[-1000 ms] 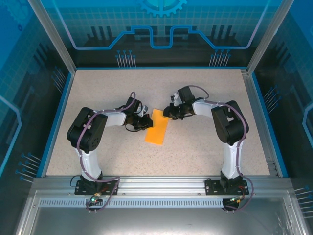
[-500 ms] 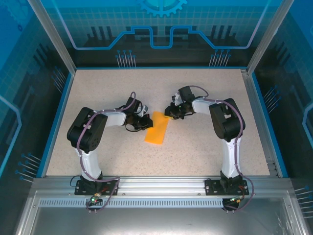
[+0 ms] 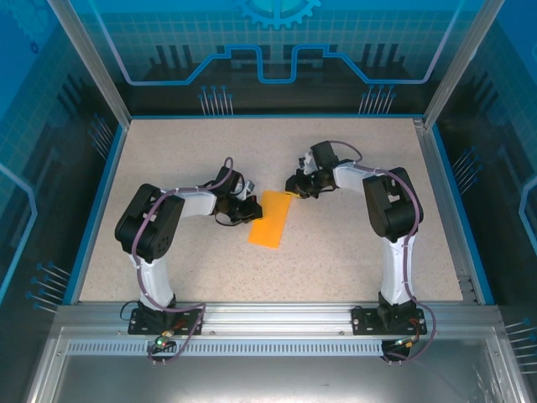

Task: Fold a paper plane with a square sheet of paper (pick it up from the middle)
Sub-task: Fold the square sheet of paper in half at the center of the table.

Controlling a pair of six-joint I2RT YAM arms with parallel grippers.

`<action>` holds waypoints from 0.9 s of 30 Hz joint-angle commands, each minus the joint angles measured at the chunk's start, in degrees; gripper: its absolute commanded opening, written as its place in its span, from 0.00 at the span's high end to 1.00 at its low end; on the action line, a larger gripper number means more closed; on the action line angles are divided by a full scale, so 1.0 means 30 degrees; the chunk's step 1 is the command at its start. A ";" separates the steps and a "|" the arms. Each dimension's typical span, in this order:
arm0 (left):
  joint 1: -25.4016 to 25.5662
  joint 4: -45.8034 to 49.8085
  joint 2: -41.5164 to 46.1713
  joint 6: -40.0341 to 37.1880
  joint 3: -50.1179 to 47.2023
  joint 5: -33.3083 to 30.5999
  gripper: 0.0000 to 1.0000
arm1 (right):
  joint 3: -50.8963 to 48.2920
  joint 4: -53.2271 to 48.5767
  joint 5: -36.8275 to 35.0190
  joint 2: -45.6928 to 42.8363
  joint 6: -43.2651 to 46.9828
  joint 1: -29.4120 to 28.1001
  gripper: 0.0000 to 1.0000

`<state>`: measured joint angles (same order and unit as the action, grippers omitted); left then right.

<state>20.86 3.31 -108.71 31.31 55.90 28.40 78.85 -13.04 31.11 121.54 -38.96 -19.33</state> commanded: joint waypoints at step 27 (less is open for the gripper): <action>0.0331 0.1010 0.1276 0.1906 -0.0483 0.1485 1.00 | -0.2139 -0.1505 -0.2539 -0.4557 0.1417 -0.0248 0.67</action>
<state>21.15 4.84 -107.96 34.28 55.70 30.55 75.50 -16.67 25.21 113.27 -35.92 -19.57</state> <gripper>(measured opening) 0.053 0.317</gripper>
